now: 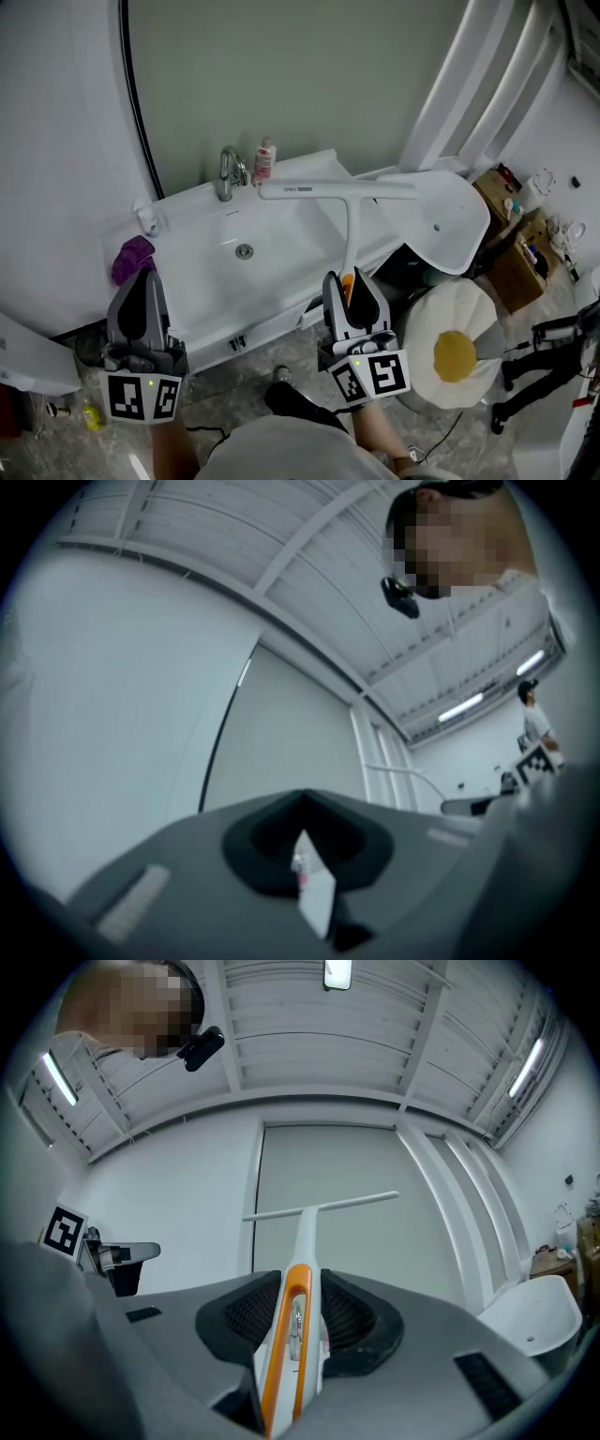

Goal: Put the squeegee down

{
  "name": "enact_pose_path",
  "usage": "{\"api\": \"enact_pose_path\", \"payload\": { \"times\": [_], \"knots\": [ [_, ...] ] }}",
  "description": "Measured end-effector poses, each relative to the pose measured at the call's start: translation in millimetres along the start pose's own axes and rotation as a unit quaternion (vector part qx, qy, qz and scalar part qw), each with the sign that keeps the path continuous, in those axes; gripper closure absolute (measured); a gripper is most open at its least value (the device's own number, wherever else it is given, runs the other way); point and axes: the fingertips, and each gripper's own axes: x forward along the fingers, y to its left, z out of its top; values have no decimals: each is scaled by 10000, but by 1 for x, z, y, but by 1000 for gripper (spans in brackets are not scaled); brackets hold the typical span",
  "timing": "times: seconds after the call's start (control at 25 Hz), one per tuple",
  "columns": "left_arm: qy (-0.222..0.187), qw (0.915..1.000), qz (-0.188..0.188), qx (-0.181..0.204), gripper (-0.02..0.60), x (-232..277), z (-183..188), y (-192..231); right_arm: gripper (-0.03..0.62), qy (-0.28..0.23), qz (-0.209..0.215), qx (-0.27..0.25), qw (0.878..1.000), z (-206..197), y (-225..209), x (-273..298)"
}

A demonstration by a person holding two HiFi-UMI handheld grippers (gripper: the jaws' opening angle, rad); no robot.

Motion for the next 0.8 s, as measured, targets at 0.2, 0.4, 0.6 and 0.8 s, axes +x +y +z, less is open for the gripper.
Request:
{"api": "enact_pose_path", "payload": {
  "times": [0.2,0.4,0.6,0.8],
  "knots": [
    [8,10000,60,32,574,48,-17,-7,462,51,79,-13,10000,-7,-39,42],
    [63,9999,129,66,574,87,-34,-13,462,208,200,-5,9996,-22,-73,79],
    [135,9997,172,69,574,121,-53,-21,462,496,261,24,9984,-46,-110,111],
    [242,9994,207,101,574,143,-73,-26,462,787,242,-21,9966,-77,-148,138]
  ]
}}
